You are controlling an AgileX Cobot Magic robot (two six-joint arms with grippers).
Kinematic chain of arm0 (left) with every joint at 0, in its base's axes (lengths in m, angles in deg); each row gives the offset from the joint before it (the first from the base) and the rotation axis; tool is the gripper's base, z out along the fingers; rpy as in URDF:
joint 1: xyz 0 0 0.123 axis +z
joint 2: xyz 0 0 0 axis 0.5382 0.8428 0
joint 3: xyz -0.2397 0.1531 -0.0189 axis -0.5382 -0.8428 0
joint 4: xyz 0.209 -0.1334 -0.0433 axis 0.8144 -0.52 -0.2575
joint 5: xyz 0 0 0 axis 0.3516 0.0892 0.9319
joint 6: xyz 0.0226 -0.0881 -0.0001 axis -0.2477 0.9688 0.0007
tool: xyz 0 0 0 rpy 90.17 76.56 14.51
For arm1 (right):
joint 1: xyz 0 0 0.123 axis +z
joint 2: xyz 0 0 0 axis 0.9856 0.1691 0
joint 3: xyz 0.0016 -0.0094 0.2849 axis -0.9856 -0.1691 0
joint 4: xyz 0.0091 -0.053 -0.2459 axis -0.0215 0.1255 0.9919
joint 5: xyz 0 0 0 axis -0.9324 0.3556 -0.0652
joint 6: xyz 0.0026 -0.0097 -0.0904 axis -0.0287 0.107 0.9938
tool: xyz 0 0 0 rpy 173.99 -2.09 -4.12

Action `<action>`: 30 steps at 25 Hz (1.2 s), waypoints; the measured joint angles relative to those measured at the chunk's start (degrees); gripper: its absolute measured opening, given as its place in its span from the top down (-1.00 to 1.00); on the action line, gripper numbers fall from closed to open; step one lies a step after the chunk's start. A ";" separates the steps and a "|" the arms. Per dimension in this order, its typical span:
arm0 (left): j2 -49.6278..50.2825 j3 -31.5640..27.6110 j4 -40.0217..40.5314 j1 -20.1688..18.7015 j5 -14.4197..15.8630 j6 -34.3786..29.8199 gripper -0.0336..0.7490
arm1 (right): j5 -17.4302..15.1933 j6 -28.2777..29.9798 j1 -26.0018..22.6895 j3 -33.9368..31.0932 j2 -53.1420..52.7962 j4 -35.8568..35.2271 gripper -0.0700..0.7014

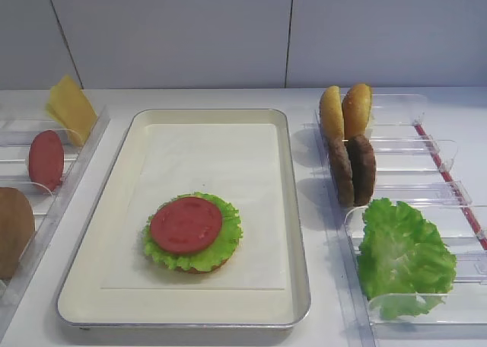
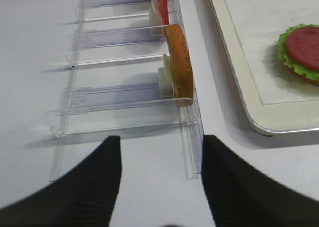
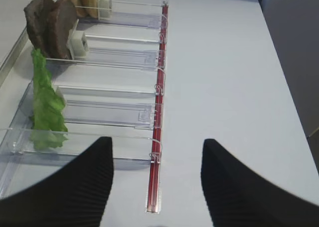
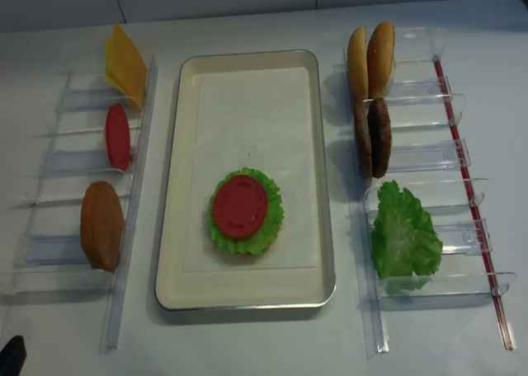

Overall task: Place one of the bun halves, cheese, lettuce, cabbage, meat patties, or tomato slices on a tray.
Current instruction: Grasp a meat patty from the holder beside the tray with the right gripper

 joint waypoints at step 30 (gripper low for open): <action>0.00 0.00 0.09 0.00 0.00 0.00 -0.01 | 0.00 0.00 0.00 0.00 0.00 0.00 -0.26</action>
